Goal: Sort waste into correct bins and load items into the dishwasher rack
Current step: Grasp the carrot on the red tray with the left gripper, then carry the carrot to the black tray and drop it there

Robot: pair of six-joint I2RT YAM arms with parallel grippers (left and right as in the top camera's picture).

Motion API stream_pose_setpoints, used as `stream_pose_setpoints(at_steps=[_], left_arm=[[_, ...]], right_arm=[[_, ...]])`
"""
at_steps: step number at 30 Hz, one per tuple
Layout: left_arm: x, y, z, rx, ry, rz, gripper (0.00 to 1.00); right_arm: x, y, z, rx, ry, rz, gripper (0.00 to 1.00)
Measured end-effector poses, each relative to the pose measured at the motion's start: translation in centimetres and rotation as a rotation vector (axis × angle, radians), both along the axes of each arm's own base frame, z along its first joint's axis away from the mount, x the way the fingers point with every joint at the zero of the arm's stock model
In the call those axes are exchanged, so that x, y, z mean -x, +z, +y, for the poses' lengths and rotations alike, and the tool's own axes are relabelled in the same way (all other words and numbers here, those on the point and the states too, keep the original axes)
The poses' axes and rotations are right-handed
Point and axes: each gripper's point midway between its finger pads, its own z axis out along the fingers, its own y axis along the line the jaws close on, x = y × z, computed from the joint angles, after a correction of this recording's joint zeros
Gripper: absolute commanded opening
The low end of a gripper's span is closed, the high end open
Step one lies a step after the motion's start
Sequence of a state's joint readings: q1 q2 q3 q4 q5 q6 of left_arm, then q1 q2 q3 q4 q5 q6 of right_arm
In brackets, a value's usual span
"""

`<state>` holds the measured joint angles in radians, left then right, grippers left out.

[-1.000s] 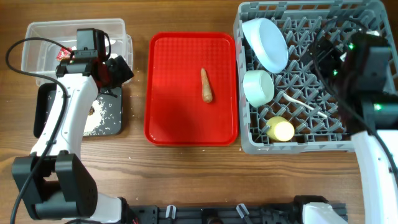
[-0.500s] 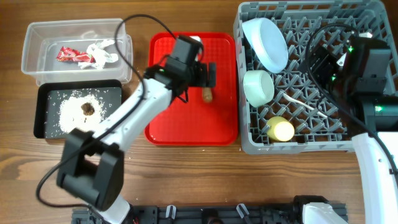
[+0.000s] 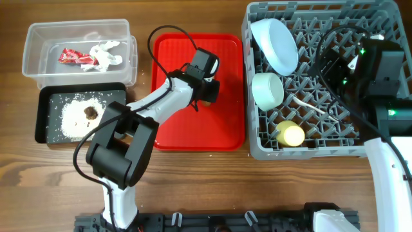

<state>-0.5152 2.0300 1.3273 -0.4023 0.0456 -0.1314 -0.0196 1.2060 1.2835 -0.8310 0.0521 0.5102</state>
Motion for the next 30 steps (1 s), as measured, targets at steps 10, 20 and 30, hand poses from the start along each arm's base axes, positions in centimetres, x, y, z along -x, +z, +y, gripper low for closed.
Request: stream_pose_setpoints(at_steps=[10, 20, 30], left_arm=[[0.0, 4.1, 1.6, 0.005, 0.045, -0.042, 0.27], [-0.8, 15.5, 11.5, 0.156, 0.304, -0.148, 0.63], [1.0, -0.9, 0.9, -0.007, -0.069, 0.063, 0.73]], right_arm=[[0.0, 0.0, 0.0, 0.0, 0.0, 0.003, 1.0], [0.0, 0.0, 0.0, 0.0, 0.0, 0.002, 1.0], [0.0, -0.1, 0.0, 0.0, 0.0, 0.003, 0.99]])
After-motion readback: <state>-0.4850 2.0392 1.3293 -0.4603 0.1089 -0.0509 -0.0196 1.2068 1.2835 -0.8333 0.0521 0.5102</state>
